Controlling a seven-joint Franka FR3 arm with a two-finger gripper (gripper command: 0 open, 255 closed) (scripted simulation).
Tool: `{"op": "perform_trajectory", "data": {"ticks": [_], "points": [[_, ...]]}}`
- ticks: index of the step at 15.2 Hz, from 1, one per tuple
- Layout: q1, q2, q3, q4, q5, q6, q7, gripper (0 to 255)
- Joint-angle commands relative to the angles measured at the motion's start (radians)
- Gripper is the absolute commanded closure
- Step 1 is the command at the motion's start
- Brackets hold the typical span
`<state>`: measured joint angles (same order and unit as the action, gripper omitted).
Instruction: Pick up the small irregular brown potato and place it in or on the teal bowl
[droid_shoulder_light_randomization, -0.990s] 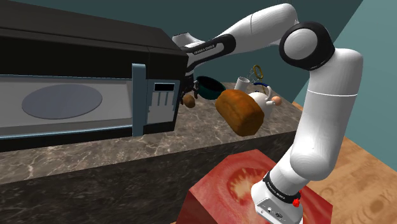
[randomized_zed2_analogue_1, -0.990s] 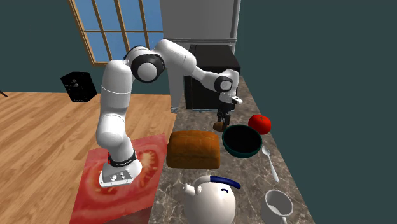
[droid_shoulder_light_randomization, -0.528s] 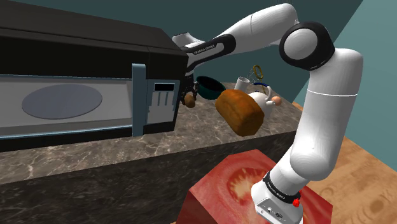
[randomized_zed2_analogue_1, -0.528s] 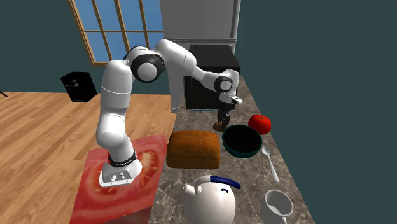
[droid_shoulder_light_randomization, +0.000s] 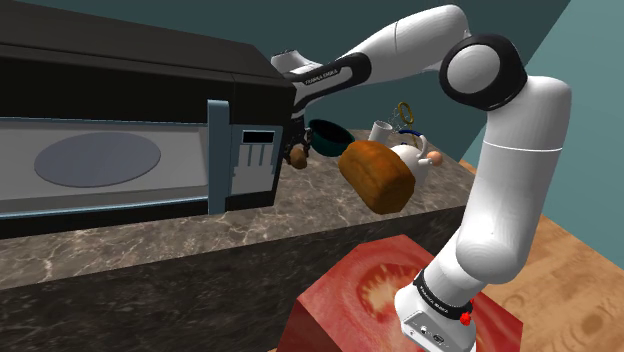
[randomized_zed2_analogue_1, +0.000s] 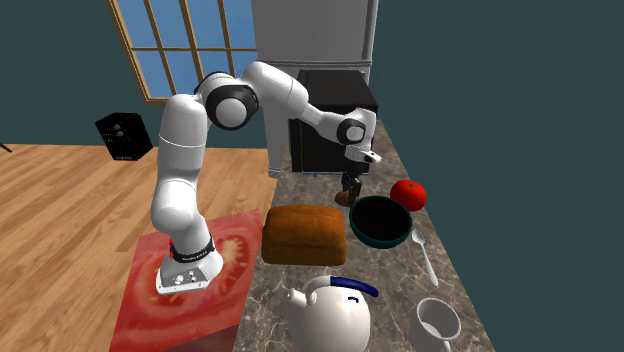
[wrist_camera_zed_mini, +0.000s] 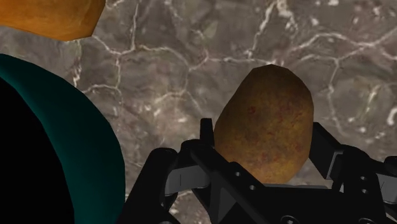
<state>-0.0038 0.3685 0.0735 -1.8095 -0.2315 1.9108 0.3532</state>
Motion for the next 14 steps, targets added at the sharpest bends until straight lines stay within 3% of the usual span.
{"op": "perform_trajectory", "data": {"ticks": [1,14], "points": [[0.000,-0.010,0.001,0.008,0.002,-0.017,-0.004,255],[0.002,-0.075,0.005,0.093,0.016,-0.165,-0.034,255]]}}
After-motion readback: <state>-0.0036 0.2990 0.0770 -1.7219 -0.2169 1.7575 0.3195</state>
